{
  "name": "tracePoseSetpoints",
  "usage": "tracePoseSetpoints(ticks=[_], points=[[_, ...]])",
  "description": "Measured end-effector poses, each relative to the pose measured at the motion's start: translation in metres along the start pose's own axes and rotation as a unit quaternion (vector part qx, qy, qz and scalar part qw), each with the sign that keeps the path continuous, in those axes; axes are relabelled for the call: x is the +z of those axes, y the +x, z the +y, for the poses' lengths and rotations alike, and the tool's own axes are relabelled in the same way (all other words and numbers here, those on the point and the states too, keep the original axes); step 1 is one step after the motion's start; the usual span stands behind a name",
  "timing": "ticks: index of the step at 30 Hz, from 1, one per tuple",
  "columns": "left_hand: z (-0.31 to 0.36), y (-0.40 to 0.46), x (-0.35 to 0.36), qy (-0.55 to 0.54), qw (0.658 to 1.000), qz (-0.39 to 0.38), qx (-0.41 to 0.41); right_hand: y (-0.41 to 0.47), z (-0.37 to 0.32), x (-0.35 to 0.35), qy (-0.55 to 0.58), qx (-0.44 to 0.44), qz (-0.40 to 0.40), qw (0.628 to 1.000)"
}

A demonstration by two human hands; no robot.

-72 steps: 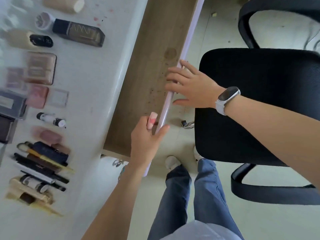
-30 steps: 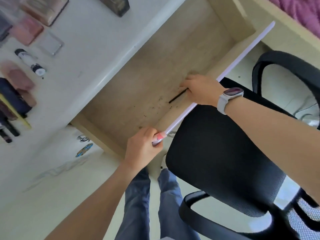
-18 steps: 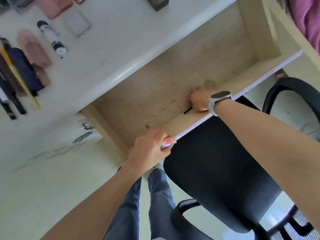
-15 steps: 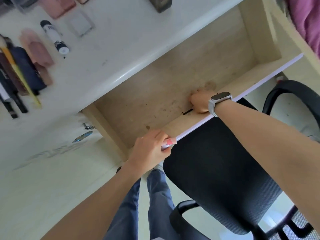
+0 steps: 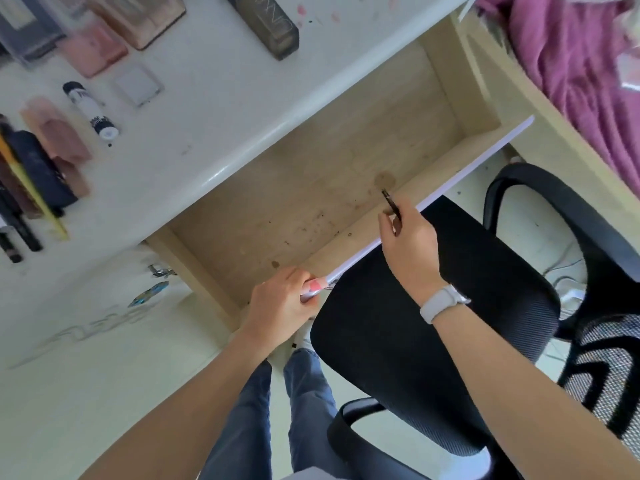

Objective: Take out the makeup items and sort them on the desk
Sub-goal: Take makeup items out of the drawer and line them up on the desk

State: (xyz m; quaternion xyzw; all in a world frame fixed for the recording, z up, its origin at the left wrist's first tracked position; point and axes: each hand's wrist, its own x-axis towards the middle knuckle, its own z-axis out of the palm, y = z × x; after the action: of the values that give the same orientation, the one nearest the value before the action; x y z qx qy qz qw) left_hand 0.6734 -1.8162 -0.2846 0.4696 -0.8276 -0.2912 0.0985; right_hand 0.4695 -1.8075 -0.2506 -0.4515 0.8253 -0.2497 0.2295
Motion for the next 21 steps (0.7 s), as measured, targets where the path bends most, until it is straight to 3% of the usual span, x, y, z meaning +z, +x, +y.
tracePoseSetpoints(ticks=[3,5,8,13,21], points=[[0.003,0.0,-0.001,0.01,1.0,0.001,-0.007,-0.012,0.015,0.003,0.06,0.162,0.077,0.982],[0.005,0.0,-0.002,0.016,1.0,0.003,-0.009,-0.009,0.021,0.004,0.088,0.214,0.059,0.971],[0.006,0.001,-0.003,0.026,1.0,0.0,0.007,-0.001,0.021,0.006,0.15,0.234,0.021,0.96],[0.006,0.001,-0.009,0.028,1.0,0.003,0.013,0.0,0.019,0.003,0.172,0.268,0.04,0.947],[0.01,0.005,-0.035,0.038,0.996,0.058,0.049,0.001,0.001,-0.008,0.218,0.242,0.071,0.943]])
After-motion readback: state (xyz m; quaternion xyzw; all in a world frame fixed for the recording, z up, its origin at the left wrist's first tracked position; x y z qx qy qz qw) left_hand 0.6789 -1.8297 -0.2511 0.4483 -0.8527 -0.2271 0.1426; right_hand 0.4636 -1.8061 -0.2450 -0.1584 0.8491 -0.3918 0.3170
